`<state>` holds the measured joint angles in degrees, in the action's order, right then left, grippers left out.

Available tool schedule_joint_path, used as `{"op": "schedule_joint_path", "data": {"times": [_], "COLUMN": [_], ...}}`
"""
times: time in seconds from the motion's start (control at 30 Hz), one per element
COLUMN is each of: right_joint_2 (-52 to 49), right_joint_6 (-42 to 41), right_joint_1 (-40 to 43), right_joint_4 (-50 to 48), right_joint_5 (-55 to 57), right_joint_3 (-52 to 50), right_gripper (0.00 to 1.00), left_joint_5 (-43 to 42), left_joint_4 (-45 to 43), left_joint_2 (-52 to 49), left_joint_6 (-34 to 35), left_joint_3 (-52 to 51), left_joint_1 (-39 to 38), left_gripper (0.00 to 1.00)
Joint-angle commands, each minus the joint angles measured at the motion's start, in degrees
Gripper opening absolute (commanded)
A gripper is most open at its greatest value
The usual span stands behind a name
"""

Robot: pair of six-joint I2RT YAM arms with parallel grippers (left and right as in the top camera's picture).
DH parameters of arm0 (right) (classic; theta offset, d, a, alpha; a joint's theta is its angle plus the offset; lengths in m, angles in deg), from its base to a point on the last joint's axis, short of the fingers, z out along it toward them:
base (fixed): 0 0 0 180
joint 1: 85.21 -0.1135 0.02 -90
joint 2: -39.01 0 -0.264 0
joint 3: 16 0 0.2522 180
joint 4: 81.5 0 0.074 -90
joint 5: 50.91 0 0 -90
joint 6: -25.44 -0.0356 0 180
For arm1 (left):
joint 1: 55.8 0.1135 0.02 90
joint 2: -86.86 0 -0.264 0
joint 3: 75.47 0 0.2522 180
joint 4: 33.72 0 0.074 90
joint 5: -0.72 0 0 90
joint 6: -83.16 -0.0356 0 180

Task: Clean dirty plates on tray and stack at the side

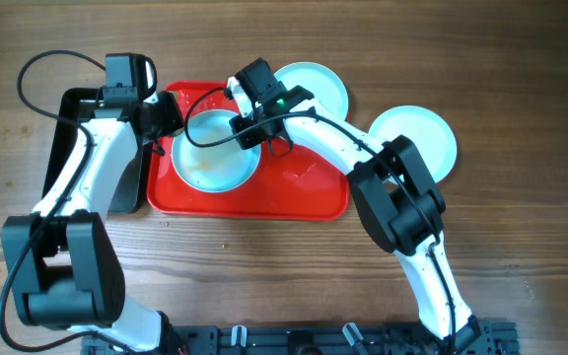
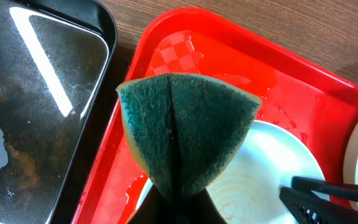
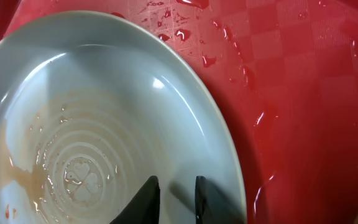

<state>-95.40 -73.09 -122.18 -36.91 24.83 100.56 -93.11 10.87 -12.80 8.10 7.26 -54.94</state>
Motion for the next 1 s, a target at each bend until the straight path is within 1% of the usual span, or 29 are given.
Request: {"op": "schedule_joint_path", "data": {"times": [0.0,0.07,0.13,0.23,0.3,0.43,0.53,0.6,0.73,0.97], "right_joint_2": [0.2,2.0,2.7,2.6,2.6,2.7,3.0,2.7,2.6,1.5], "right_joint_6": [-0.8,-0.1,1.2,4.2,5.4,10.0,10.5,10.5,13.0,12.6], "right_joint_1": [0.0,0.3,0.3,0.3,0.3,0.5,0.5,0.7,1.0,1.3], "right_joint_4": [-0.5,-2.6,-4.1,-4.4,-5.5,-9.1,-9.3,-9.5,-12.4,-13.2], "right_joint_5": [1.2,1.6,3.1,5.2,8.0,8.3,8.5,11.3,11.9,11.6], "right_joint_3": [1.1,1.1,1.1,1.0,1.0,1.1,1.1,1.1,0.7,0.0], "right_gripper": [0.33,0.43,0.46,0.47,0.49,0.52,0.52,0.54,0.54,0.54], "left_joint_5": [-0.9,-0.9,-0.9,-0.9,-0.9,-0.9,-0.9,-0.9,-0.9,-0.9], "left_joint_4": [-0.2,-0.3,-0.5,-0.4,-0.4,-0.4,-0.5,-0.5,-0.4,-0.4], "left_joint_2": [-0.4,-0.5,-0.5,-0.5,-0.5,-0.5,-0.5,-0.5,-0.5,-0.5], "left_joint_6": [0.5,0.5,0.5,0.5,0.5,0.5,0.5,0.5,0.5,0.5], "left_joint_3": [0.4,0.4,0.4,0.4,0.4,0.4,0.4,0.4,0.4,0.4], "left_joint_1": [0.3,0.3,0.3,0.3,0.3,0.3,0.3,0.3,0.3,0.3], "left_gripper": [0.04,0.04,0.04,0.04,0.04,0.04,0.04,0.04,0.04,0.04]}}
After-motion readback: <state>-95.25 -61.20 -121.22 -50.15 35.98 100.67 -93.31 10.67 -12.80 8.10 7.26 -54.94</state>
